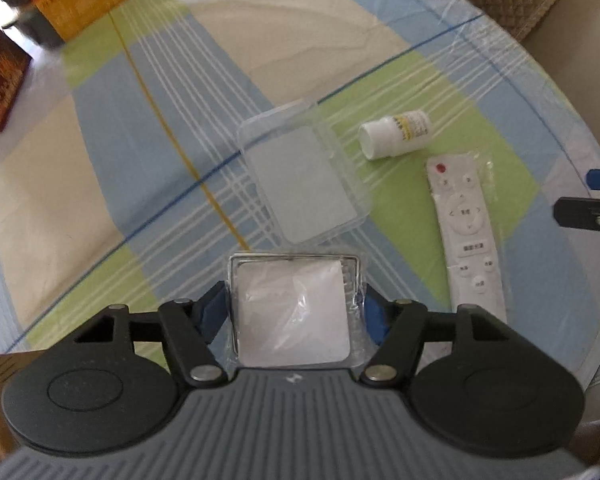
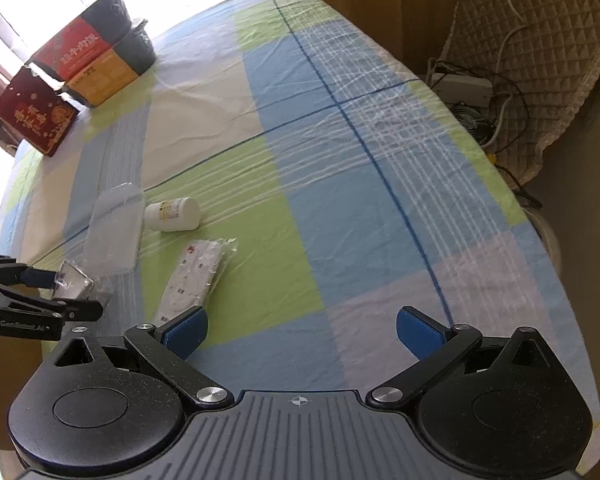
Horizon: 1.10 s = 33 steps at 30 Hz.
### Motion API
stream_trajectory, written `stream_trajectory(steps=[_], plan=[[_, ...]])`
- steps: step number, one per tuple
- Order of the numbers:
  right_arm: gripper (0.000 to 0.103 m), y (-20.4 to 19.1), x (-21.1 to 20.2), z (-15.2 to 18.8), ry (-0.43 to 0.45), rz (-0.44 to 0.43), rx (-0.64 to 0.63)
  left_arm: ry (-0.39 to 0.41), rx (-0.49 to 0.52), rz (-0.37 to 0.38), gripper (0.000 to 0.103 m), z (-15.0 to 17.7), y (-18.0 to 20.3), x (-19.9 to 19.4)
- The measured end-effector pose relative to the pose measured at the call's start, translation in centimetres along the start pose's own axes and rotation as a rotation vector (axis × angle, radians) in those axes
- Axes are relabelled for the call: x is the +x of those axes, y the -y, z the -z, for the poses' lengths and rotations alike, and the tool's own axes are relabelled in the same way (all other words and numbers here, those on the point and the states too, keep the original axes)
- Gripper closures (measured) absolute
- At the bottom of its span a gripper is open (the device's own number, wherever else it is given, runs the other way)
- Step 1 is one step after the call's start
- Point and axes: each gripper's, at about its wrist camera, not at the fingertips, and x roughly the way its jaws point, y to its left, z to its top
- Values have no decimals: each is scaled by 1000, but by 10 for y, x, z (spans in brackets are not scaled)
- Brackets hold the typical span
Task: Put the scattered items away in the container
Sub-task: 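Lower the left tool onto the clear case with the white pad and grasp it, then lift the clear case with the left tool while the right tool grasps the bagged remote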
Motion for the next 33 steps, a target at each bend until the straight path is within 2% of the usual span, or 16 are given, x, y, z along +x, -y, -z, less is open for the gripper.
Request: stream_trajectory(steps=[11, 18, 21, 25, 26, 27, 28, 33], plan=[[0, -23, 5, 6, -11, -54, -50, 205, -78, -2, 40, 30, -19, -98], [0, -55, 12, 14, -24, -63, -110, 285, -171, -25, 40, 70, -48, -152], [0, -73, 20, 16, -27, -45, -150, 318, -212, -35, 40, 88, -61, -175], [0, -91, 37, 17, -21, 29, -183, 345, -255, -52, 40, 111, -75, -197], [2, -94, 42, 17, -21, 44, -185, 350, -264, -57, 40, 117, -79, -201], [10, -97, 46, 17, -26, 53, -191, 354, -273, -62, 40, 123, -82, -205], [24, -99, 50, 17, -34, 58, -199, 358, -282, -67, 40, 129, -85, -209], [26, -114, 61, 28, -20, 130, -297, 359, -334, -96, 40, 158, -102, -219]])
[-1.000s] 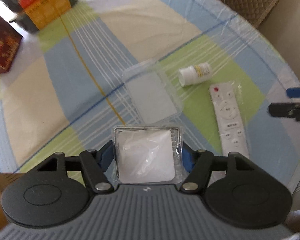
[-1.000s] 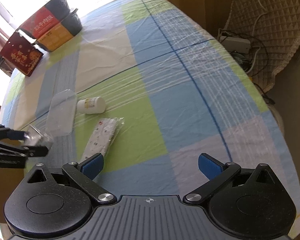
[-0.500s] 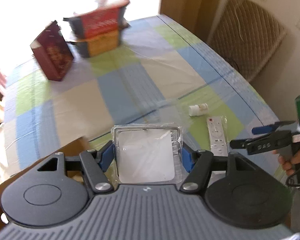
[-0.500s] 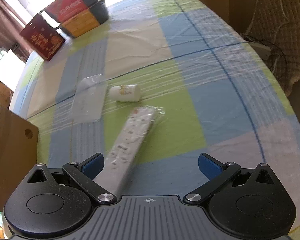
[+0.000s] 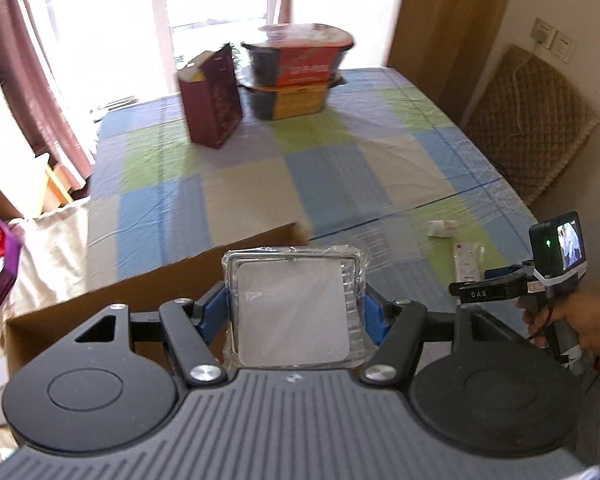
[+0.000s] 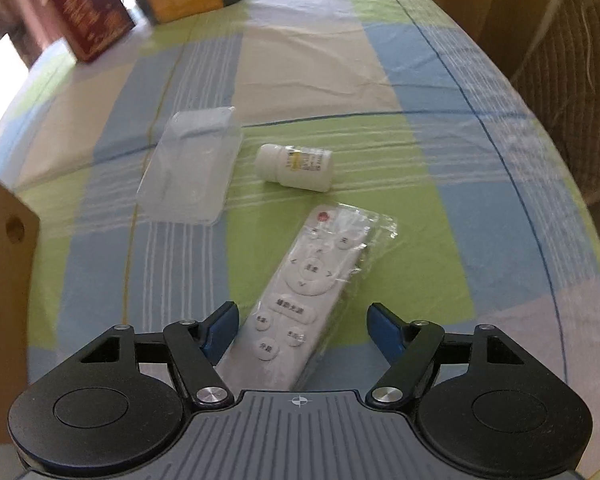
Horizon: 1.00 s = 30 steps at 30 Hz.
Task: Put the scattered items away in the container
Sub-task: 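Lift the clear case with the left tool while the right tool grasps the bagged remote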
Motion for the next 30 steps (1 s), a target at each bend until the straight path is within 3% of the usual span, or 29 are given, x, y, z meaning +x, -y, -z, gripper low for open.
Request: stream_trajectory(steps=[2, 5, 11, 15, 20, 30], plan=[[45, -5, -2, 4, 16, 7, -47, -2, -19, -15, 40, 7, -10, -5], [63, -8, -5, 10, 6, -15, -87, -7, -46, -32, 40, 19, -24, -11], [77, 8, -15, 23, -62, -110, -24, -25, -80, -62, 40, 42, -46, -20], [78, 27, -26, 28, -107, -234, 125, -37, -78, -99, 40, 52, -61, -27], [78, 40, -46, 28, -85, -346, 234, -53, -75, -145, 40, 64, -78, -37], [78, -7, -108, -3, 25, -525, 153, -117, -35, -226, 40, 80, -104, -33]])
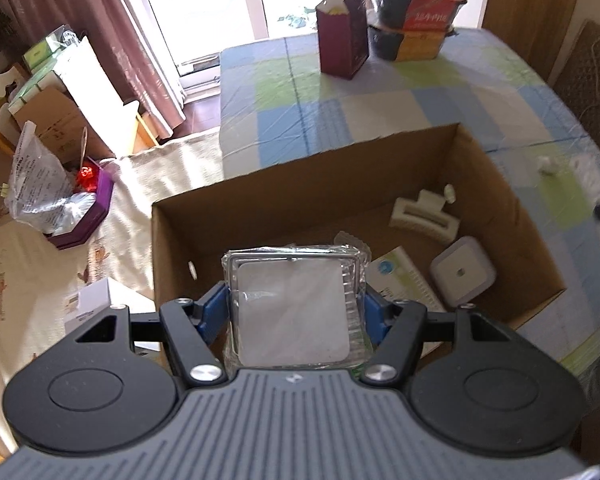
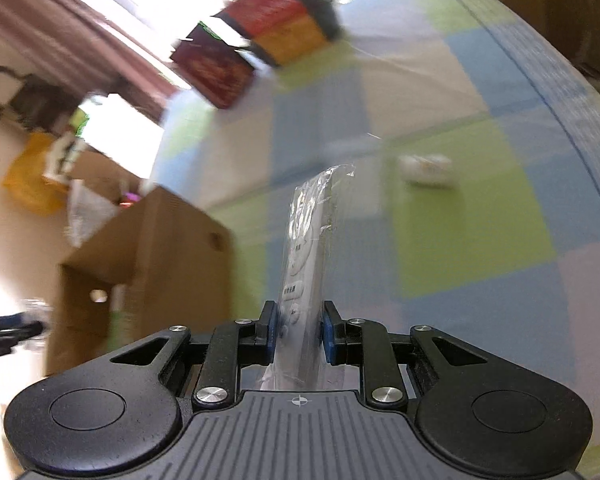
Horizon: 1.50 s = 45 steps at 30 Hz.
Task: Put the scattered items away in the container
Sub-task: 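Lift the clear case with the left tool while the right tool grasps the bagged remote, then lower the clear case and bagged remote into the cardboard box and open both tools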
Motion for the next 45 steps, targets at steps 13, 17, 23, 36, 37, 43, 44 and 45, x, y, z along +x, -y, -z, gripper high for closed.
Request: stream_trajectory(steps=[13, 17, 23, 36, 37, 43, 44, 45], plan=[[78, -108, 43, -12, -63, -147, -169, -30, 58, 73, 40, -18, 26, 50], [78, -126, 59, -8, -98, -150, -200, -36, 80, 104, 40, -25, 39, 68], [78, -142, 78, 3, -128, -133, -235, -46, 107, 124, 39, -32, 49, 92], [78, -156, 107, 14, -160, -64, -315, -36, 65, 70, 27, -27, 30, 106], [78, -157, 110, 15, -163, -59, -324, -34, 61, 66, 27, -26, 27, 105], [78, -166, 123, 18, -172, -25, -376, -27, 44, 51, 27, -19, 12, 93], [78, -168, 126, 18, -170, -18, -385, -27, 42, 48, 27, -17, 10, 91], [78, -171, 129, 18, -168, -12, -393, -26, 39, 45, 27, -16, 8, 90]])
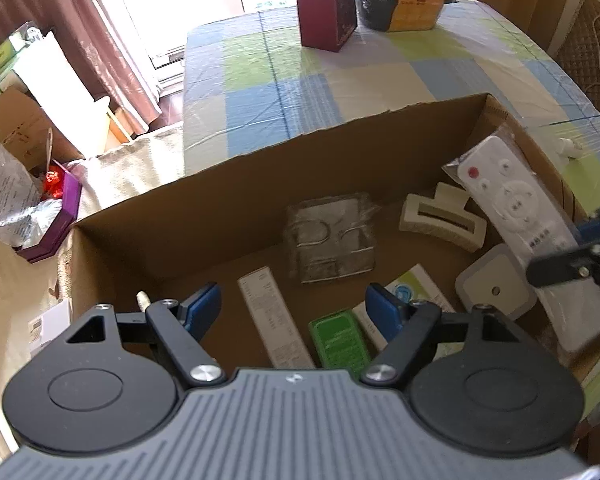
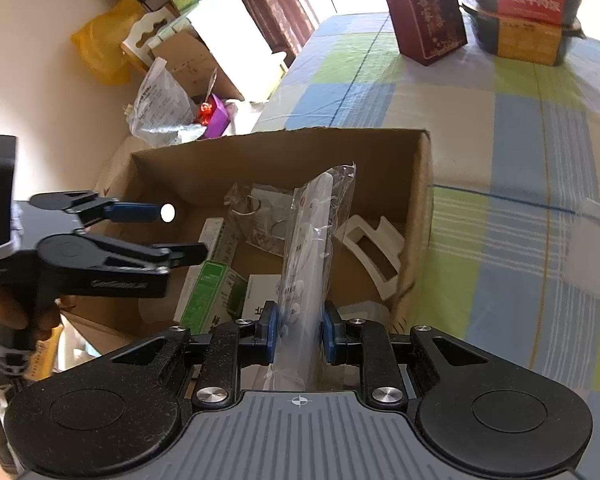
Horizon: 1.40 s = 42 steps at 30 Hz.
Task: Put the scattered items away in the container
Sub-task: 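Lower the clear case and bagged remote into the cardboard box and open both tools, then move both tools back from the cardboard box toward the remaining items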
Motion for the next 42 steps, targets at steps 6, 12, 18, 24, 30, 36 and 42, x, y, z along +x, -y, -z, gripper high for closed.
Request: stream_trajectory(steps=[6, 12, 18, 24, 30, 36, 42], plan=[[78, -10, 20, -6, 16, 34, -23, 1, -22, -7, 27, 6, -8, -7], [30, -18, 12, 1, 26, 59, -81, 12, -35, 2, 27, 12, -10, -14], [30, -27, 4, 9, 35, 84, -140, 14, -58, 7, 27, 20, -13, -24], [10, -39, -12, 19, 56, 124, -173, 1, -92, 3, 21, 31, -15, -35], [10, -47, -29, 32, 54, 150, -160, 4, -143, -10, 14, 40, -15, -55], [10, -54, -44, 45, 71, 161, -171, 17, -158, -20, 13, 49, -10, -75], [10, -60, -58, 56, 96, 181, -183, 40, -171, -42, 12, 56, -6, -96]])
